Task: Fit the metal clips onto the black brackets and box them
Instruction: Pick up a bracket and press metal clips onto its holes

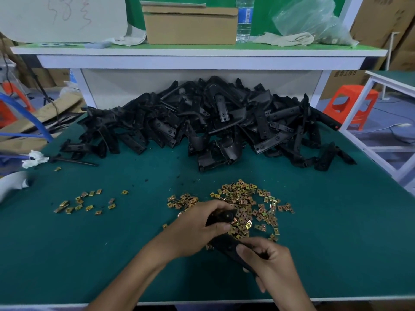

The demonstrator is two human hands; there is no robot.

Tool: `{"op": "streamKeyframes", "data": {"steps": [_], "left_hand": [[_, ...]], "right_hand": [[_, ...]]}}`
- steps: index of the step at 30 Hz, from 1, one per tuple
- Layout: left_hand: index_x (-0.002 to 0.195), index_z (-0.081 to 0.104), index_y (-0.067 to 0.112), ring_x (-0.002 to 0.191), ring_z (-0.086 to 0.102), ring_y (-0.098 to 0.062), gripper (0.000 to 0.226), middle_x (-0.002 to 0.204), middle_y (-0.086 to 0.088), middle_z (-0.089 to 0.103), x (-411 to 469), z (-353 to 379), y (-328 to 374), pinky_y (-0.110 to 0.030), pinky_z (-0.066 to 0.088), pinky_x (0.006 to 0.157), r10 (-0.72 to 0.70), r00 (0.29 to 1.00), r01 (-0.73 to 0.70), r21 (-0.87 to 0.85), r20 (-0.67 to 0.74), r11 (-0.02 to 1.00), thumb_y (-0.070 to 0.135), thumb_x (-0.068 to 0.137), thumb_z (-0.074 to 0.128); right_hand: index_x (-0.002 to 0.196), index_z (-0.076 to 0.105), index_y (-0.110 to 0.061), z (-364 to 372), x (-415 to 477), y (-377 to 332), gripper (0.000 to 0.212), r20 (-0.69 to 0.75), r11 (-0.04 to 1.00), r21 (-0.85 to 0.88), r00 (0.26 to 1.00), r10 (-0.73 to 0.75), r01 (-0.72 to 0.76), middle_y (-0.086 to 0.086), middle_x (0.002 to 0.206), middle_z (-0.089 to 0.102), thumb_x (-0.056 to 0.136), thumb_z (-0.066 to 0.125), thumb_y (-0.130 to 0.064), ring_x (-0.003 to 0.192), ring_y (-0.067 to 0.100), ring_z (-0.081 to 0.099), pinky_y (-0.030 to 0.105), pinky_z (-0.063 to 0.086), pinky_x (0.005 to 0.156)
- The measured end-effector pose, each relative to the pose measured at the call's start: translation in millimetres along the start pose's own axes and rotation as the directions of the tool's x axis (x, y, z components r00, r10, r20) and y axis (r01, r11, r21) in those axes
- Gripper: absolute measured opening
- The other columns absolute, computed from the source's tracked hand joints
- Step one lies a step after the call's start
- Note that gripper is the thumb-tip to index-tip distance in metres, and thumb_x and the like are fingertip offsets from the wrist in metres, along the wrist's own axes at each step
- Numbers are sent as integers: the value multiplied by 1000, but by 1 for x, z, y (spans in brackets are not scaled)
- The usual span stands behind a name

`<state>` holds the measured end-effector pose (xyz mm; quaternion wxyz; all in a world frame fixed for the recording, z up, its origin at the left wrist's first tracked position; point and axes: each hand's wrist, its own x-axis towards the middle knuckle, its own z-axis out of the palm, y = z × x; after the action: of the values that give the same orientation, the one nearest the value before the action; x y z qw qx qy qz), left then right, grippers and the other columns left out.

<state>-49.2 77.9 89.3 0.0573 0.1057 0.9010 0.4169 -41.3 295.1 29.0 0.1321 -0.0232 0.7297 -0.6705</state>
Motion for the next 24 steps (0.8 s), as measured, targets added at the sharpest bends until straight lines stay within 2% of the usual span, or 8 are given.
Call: {"op": "streamKeyframes", "data": {"steps": [2, 7, 9, 11, 13, 18, 21, 24], "left_hand": [[129, 59, 40, 110, 54, 12, 33, 118, 29, 61, 0, -1, -1, -12, 43, 91, -2, 1000, 1, -32, -31, 999, 39, 96, 65], [144, 51, 38, 129, 39, 21, 38, 139, 35, 50, 0, -8, -2, 1, 30, 100, -18, 998, 26, -144, 52, 989, 37, 106, 47], [138, 57, 38, 125, 47, 17, 34, 131, 32, 59, 1, -9, -2, -3, 36, 99, -37, 999, 41, -232, 19, 972, 28, 108, 45], [124, 65, 36, 107, 64, 6, 25, 110, 18, 73, 3, -9, -2, -14, 48, 89, -123, 992, 103, -346, -37, 932, 24, 105, 53], [109, 70, 27, 89, 68, -4, 11, 96, 4, 76, 4, -9, -2, -25, 52, 82, -219, 973, 168, -421, -76, 892, 25, 100, 64], [93, 75, 17, 78, 68, -4, 5, 85, 4, 77, 4, -11, 0, -18, 52, 74, -153, 974, 85, -359, -165, 929, 14, 93, 71], [93, 76, 17, 83, 69, -1, 7, 88, 10, 76, 4, -15, -1, -14, 50, 76, -105, 984, 58, -295, -147, 954, 11, 93, 71], [102, 73, 27, 87, 66, 3, 12, 94, 18, 73, 2, -13, -2, -11, 47, 76, -81, 988, 46, -254, -128, 966, 21, 91, 74]], "right_hand": [[87, 81, -26, 1, 0, 1, 9, -1, 1000, 7, 1000, 2, -2, 17, 65, 70, 88, 78, -18, 33, 18, 47, 20, 30, 33], [91, 80, -34, -1, -1, 2, 12, 5, 1000, 8, 1000, -10, 10, 15, 67, 71, 89, 77, -22, 37, 23, 45, 21, 31, 34], [91, 80, -34, -1, 0, 2, 12, 1, 1000, 16, 1000, -10, 10, 16, 68, 72, 89, 77, -22, 36, 23, 45, 21, 31, 35], [90, 80, -33, -1, -1, 2, 12, -1, 1000, 23, 1000, -14, 14, 16, 70, 72, 89, 77, -21, 35, 21, 45, 20, 31, 35], [90, 80, -32, -1, -1, 2, 11, 7, 1000, 15, 1000, -19, 19, 16, 69, 72, 89, 76, -22, 34, 20, 43, 20, 31, 36], [90, 80, -30, -1, 0, 3, 10, 17, 1000, 0, 1000, -21, 21, 17, 69, 72, 89, 76, -21, 35, 20, 47, 22, 32, 34], [91, 81, -30, -1, 0, 4, 11, 21, 1000, 8, 1000, -10, 10, 17, 72, 72, 88, 77, -20, 46, 27, 58, 24, 33, 34], [92, 80, -31, -1, 1, 5, 10, -3, 1000, 18, 1000, 2, -2, 16, 74, 73, 88, 77, -22, 52, 36, 56, 25, 34, 35]]}}
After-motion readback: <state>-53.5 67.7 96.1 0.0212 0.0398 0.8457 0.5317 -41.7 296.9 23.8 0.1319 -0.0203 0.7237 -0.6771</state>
